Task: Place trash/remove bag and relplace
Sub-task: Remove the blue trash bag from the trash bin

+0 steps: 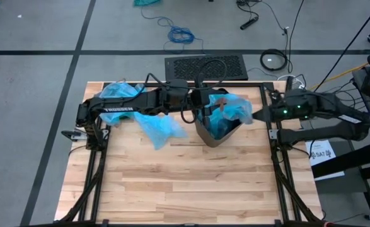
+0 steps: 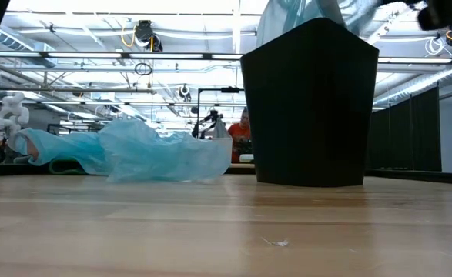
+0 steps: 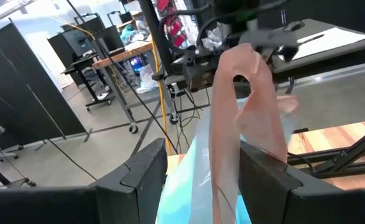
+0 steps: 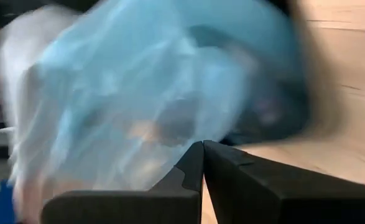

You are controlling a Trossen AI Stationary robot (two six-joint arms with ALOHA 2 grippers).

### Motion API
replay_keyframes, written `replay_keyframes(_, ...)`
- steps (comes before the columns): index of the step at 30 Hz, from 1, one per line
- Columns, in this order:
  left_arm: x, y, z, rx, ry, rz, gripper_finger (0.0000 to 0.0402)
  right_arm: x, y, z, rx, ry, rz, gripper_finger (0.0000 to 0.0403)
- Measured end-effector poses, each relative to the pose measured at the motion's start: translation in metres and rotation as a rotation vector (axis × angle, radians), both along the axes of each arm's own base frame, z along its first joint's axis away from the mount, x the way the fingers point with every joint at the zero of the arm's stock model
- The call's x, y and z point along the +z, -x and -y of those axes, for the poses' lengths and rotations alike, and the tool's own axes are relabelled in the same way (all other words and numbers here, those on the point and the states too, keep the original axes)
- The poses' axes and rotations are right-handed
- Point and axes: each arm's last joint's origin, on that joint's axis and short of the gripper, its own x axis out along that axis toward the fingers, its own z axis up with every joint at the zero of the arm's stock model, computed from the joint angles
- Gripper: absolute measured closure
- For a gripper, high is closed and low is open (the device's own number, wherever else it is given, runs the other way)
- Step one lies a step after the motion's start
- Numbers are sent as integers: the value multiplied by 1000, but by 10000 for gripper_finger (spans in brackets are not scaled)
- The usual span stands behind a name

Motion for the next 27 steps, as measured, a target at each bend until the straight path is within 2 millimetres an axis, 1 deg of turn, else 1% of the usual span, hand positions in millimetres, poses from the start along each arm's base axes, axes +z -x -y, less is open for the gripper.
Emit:
replay_keyframes(4, 0, 0, -5, 12, -1, 2, 217, 9, -20, 0, 83, 28, 110, 402)
replay_keyframes(9, 1, 1, -10, 23, -2, 12, 217, 17, -41, 3, 121, 123, 203, 403)
replay_keyframes(13, 3, 1, -11, 28, -4, 29, 217, 22, -53, 5, 124, 209, 255, 403)
replay_keyframes(17, 3, 1, -12, 28, -4, 28, 217, 29, -59, 9, 98, 282, 315, 403)
replay_keyframes(19, 3, 1, -12, 28, -4, 27, 217, 30, -59, 10, 92, 292, 330, 403)
replay_keyframes(23, 3, 1, -12, 28, -4, 30, 217, 28, -59, 10, 87, 263, 311, 403)
replay_keyframes(27, 4, 1, -12, 28, -5, 44, 217, 25, -63, 10, 105, 241, 294, 403)
